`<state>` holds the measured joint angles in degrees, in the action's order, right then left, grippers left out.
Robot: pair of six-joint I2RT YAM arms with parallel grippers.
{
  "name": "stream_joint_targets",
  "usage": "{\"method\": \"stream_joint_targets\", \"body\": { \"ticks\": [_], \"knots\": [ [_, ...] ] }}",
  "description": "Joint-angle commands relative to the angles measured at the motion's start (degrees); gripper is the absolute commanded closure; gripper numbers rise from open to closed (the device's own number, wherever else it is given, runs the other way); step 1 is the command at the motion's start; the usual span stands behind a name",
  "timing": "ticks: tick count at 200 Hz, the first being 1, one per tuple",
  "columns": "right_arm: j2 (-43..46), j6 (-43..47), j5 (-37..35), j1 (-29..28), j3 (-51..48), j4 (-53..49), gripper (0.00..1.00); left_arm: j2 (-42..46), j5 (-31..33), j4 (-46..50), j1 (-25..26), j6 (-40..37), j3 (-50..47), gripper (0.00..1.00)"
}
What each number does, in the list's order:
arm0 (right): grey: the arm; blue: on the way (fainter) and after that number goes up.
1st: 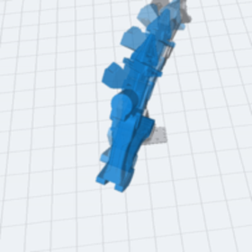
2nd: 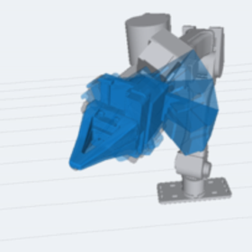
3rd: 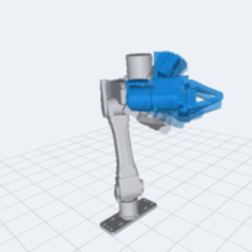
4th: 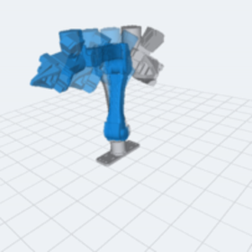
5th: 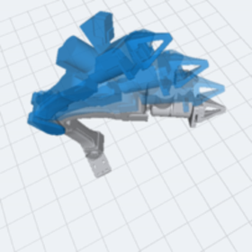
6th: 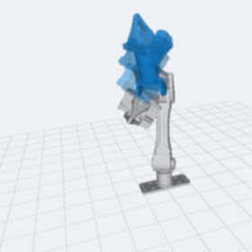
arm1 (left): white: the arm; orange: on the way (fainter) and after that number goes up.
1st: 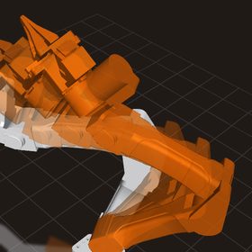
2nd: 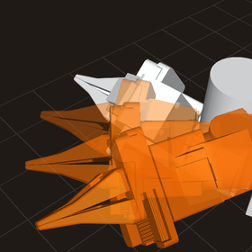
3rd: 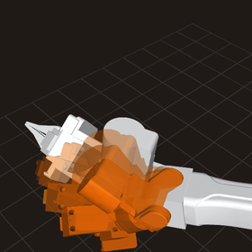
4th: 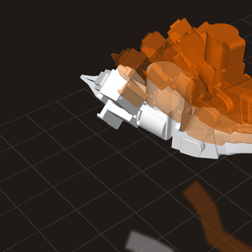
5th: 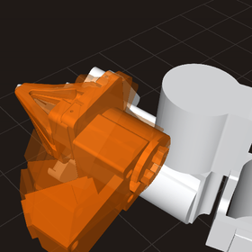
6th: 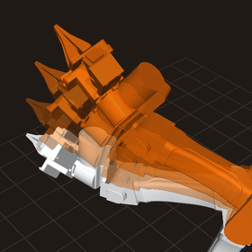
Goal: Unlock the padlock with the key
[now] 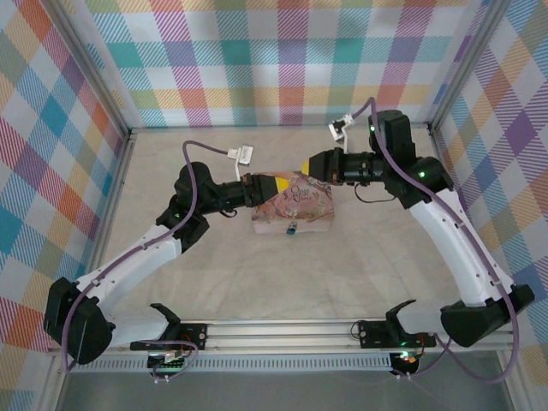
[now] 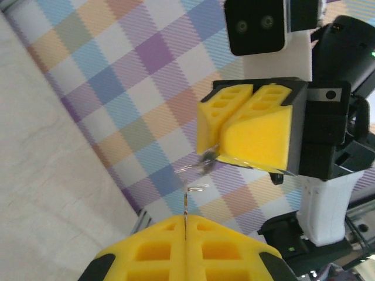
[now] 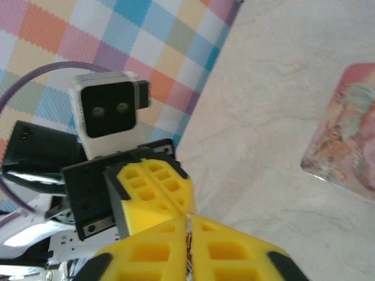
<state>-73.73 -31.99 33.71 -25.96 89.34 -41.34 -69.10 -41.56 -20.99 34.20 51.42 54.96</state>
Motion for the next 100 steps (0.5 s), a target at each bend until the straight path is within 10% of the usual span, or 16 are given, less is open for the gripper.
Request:
{"method": "stream_joint_targets", "body": {
  "ticks": [1,52,100],
  "knots": [
    [5.0,0.8,-2.4,2.4,-5.2,3.1,0.72,1.9,1.4,14.8,-0.5,-8.7,4.7,1.00],
    [13.9,3.6,-9.2,3.5,-19.8,7.7,0.52,-2.1,1.6,46.2,-0.5,-25.3,17.1,1.00],
    [19.8,0.7,-2.3,3.4,-33.4,24.7,0.49,-7.6,-5.3,55.9,-0.5,-32.6,23.1,1.00]
  ]
}}
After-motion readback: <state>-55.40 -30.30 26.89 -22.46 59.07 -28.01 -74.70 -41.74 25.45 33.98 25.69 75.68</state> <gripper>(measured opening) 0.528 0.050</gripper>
